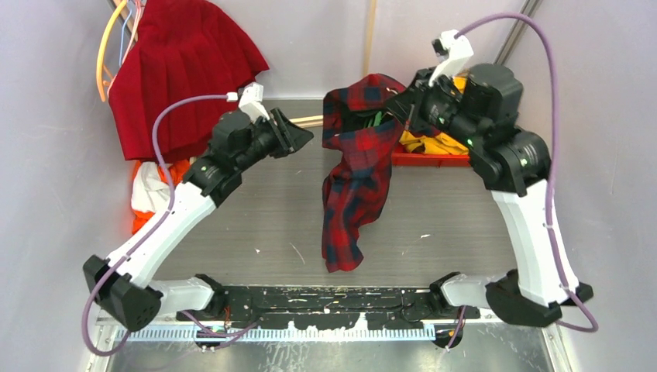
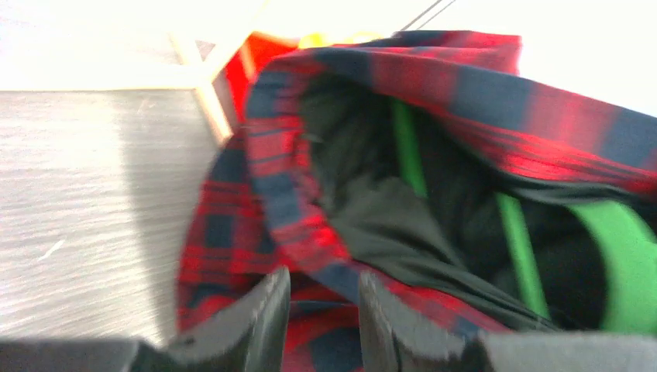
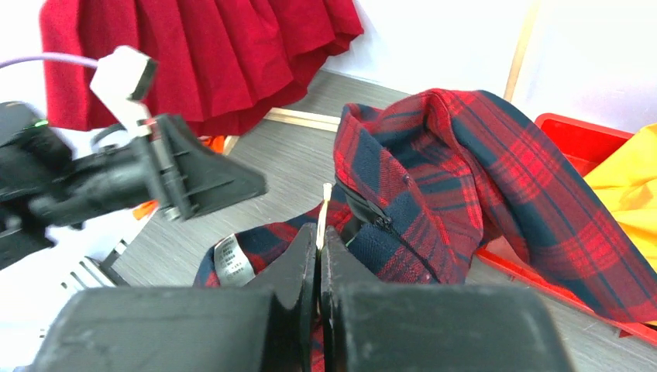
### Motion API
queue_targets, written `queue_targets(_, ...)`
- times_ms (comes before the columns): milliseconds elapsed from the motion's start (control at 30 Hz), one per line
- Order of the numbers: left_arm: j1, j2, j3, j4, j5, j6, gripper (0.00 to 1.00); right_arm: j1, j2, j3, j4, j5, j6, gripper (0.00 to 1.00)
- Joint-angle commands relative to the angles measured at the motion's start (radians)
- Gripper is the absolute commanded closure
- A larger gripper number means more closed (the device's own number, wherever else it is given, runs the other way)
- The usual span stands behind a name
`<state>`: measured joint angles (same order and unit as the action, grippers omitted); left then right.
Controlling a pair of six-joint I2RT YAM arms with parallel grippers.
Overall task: Place the skirt on the hanger
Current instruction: Adjust the skirt on the hanger.
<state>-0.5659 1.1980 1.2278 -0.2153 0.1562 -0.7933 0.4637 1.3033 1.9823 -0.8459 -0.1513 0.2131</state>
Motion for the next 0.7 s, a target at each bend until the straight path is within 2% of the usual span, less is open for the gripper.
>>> queue_targets(0,0.018,0.111,0.070,0.147,-0.232,0.104,0.61,0.005,-0.125,-0.022,0.159,-0.016,0.036,0.99)
queue_targets(100,0.027,0.221,0.107,0.190,-0.362,0.139,0.59,0.006,-0.167,-0.050,0.163,-0.018,0.049,0.99)
queue_targets(167,0.040,0.320,0.159,0.183,-0.428,0.170,0.44,0.006,-0.188,-0.065,0.161,-0.020,0.057,0.99)
queue_targets(267,0.084,0.461,0.261,0.144,-0.453,0.190,0.37,0.005,-0.211,-0.087,0.156,-0.022,0.061,0.99)
queue_targets(433,0.196,0.690,0.436,0.097,-0.403,0.166,0.37,0.005,-0.249,-0.132,0.149,-0.031,0.066,0.99)
queue_targets(667,0.268,0.911,0.586,0.182,-0.393,0.195,0.38,0.006,-0.279,-0.159,0.112,-0.016,0.046,0.99)
